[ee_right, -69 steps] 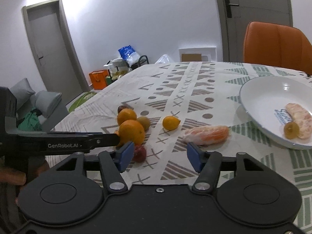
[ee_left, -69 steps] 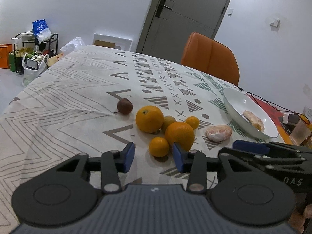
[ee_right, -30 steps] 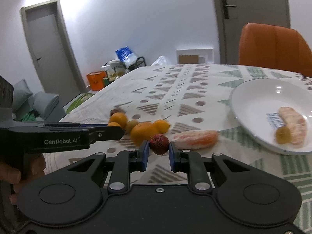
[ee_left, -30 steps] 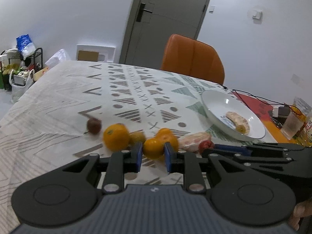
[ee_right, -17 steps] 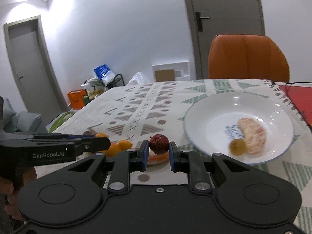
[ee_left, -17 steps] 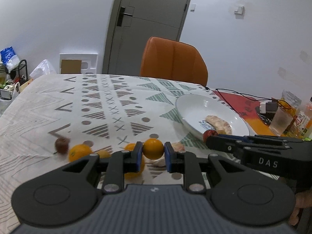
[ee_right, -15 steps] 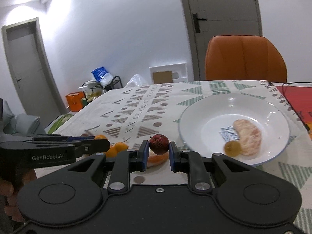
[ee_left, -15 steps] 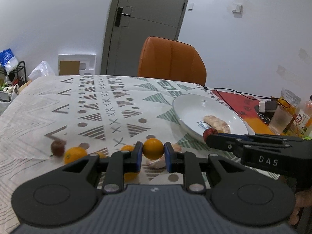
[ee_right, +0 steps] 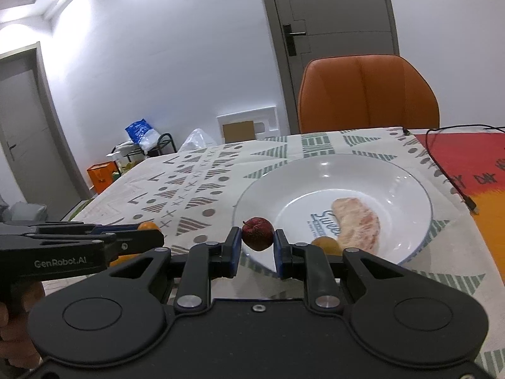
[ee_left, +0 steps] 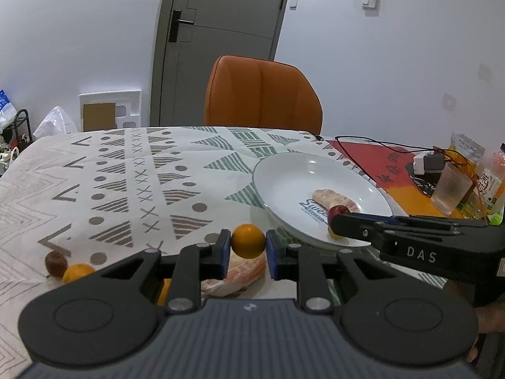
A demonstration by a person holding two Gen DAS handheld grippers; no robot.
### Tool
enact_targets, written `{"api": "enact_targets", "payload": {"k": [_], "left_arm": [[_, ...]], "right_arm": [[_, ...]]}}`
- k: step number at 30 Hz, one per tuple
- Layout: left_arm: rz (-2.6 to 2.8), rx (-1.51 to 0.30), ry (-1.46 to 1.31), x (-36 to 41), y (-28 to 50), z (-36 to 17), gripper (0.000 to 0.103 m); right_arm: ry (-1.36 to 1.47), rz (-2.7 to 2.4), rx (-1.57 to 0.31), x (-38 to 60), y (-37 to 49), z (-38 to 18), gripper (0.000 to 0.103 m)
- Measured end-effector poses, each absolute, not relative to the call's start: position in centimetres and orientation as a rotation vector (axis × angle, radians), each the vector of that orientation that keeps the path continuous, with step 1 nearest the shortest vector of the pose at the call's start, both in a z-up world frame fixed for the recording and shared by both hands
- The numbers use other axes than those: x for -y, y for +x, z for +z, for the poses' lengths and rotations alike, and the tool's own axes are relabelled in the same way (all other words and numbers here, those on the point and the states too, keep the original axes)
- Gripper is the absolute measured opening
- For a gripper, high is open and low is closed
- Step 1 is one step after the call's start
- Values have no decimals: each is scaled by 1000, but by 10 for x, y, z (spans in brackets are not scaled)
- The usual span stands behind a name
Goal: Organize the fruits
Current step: 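Carry the mandarin with the left tool while the right tool carries the red fruit to the plate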
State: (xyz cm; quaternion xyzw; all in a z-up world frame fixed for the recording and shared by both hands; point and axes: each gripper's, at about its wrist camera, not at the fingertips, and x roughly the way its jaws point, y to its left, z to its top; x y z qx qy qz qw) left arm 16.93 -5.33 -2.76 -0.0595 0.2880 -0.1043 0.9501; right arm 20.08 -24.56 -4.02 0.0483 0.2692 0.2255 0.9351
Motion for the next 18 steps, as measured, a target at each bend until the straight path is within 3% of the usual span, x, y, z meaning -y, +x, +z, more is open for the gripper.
{"api": "enact_targets", "payload": {"k": [4,6,18], "left_arm": [[-224,-587,-108,61,176,-27,22],[-230,-587,-102,66,179,-27,22],[-272,-585,-72,96,200,-23,22]], "right_arm": [[111,456,-544,249,203,-41,21],[114,448,-539,252,203,-42,27],[149,397,-539,284,193,-41,29]]}}
